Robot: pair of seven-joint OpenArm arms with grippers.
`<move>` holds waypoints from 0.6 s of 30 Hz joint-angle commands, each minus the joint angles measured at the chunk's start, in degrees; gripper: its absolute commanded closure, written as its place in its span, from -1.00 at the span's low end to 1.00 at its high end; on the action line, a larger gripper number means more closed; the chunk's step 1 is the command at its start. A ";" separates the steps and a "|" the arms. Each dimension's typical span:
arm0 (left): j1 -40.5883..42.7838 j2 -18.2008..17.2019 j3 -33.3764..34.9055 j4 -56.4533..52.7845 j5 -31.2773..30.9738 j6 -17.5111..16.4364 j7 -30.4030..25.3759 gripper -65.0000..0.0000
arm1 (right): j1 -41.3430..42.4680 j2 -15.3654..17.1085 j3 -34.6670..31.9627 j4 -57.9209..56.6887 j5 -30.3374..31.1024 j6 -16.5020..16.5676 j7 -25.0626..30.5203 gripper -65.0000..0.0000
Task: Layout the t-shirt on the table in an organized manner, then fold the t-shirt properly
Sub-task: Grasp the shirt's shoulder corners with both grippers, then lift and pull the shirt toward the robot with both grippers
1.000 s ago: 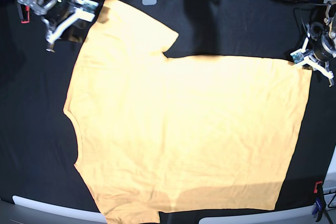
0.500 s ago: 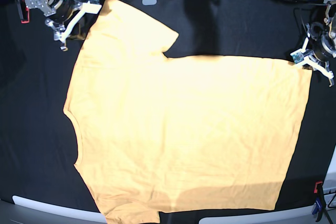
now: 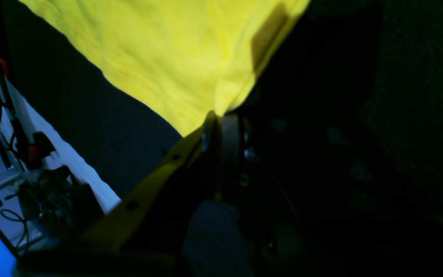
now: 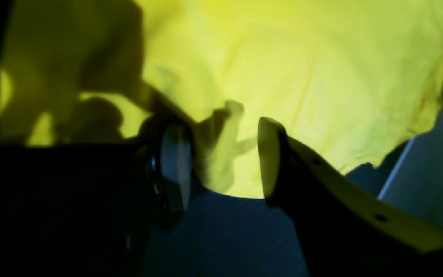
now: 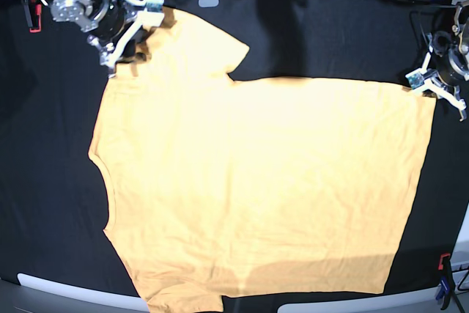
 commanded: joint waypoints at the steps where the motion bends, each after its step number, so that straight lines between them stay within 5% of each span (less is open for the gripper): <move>1: -0.33 -1.25 -0.48 0.46 0.17 0.24 0.66 1.00 | 0.87 0.55 -0.24 -0.13 0.07 -0.33 -0.20 0.16; 6: -0.33 -0.92 -0.48 0.46 0.15 0.24 0.87 1.00 | 3.02 0.13 -2.49 -2.49 0.09 -0.33 -0.72 0.25; 11: -0.28 0.13 -0.48 0.46 -0.07 0.22 0.96 1.00 | 3.08 0.13 -3.21 -2.25 0.09 -0.72 -1.62 0.99; 16: -0.28 -0.04 -0.48 0.46 -2.01 -0.68 3.10 1.00 | 2.91 1.99 -3.21 1.60 6.34 -1.90 -6.25 1.00; 18: -0.17 -0.98 -0.48 0.50 -2.60 -4.94 4.50 1.00 | 2.25 3.87 -3.21 5.14 9.75 -0.63 -11.37 1.00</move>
